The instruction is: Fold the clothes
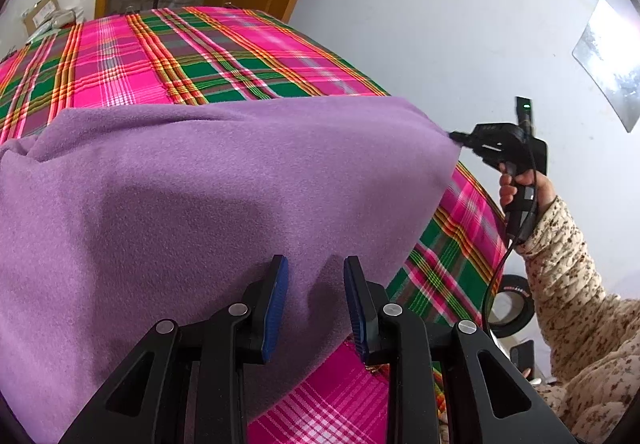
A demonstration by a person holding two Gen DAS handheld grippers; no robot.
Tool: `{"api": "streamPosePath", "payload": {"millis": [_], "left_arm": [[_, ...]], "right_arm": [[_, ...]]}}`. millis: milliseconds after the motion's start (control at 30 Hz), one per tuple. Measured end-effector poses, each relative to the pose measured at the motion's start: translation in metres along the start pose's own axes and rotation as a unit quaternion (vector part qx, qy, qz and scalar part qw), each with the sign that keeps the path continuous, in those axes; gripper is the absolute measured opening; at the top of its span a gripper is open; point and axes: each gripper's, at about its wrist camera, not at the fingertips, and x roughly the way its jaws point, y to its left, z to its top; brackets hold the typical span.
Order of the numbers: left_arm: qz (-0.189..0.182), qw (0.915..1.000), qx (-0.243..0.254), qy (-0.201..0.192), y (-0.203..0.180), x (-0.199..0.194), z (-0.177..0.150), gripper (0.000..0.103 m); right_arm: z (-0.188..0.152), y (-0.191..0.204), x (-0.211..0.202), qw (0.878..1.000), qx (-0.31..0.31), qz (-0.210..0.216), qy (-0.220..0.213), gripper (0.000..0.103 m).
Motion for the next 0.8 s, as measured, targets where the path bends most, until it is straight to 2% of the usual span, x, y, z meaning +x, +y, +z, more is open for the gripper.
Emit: {"api": "streamPosePath", "payload": {"millis": [167, 267, 367, 433, 467, 533, 633, 733, 800], "left_arm": [[0.0, 1.0, -0.001, 0.001, 0.0, -0.004, -0.003, 0.03], [0.0, 1.0, -0.009, -0.001, 0.003, -0.008, -0.005, 0.03], [0.007, 0.9998, -0.017, -0.007, 0.009, -0.016, -0.006, 0.03], [0.015, 0.9994, -0.028, -0.016, 0.016, -0.025, -0.009, 0.03], [0.019, 0.9991, -0.034, -0.019, 0.02, -0.029, -0.01, 0.03], [0.029, 0.998, -0.048, -0.029, 0.029, -0.038, -0.014, 0.03], [0.042, 0.9952, -0.077, -0.044, 0.046, -0.051, -0.022, 0.03], [0.063, 0.9913, -0.101, -0.056, 0.062, -0.066, -0.03, 0.03], [0.079, 0.9884, -0.112, -0.065, 0.071, -0.079, -0.037, 0.03]], "right_arm": [[0.0, -0.004, 0.02, 0.998, 0.009, -0.036, 0.047, 0.004], [-0.002, -0.005, 0.016, 0.995, 0.016, -0.081, 0.047, 0.009], [-0.006, 0.009, -0.007, 0.997, -0.008, -0.07, 0.005, 0.009], [-0.013, 0.034, -0.028, 0.996, -0.057, -0.048, -0.039, 0.014], [-0.017, 0.047, -0.033, 0.995, -0.081, -0.032, -0.048, 0.016], [-0.032, 0.071, -0.036, 0.991, -0.127, 0.008, -0.041, 0.023], [-0.057, 0.103, -0.034, 0.98, -0.189, 0.055, -0.017, 0.025], [-0.079, 0.121, -0.019, 0.972, -0.231, 0.032, 0.005, 0.026], [-0.083, 0.126, -0.024, 0.972, -0.233, 0.034, 0.002, 0.026]]}}
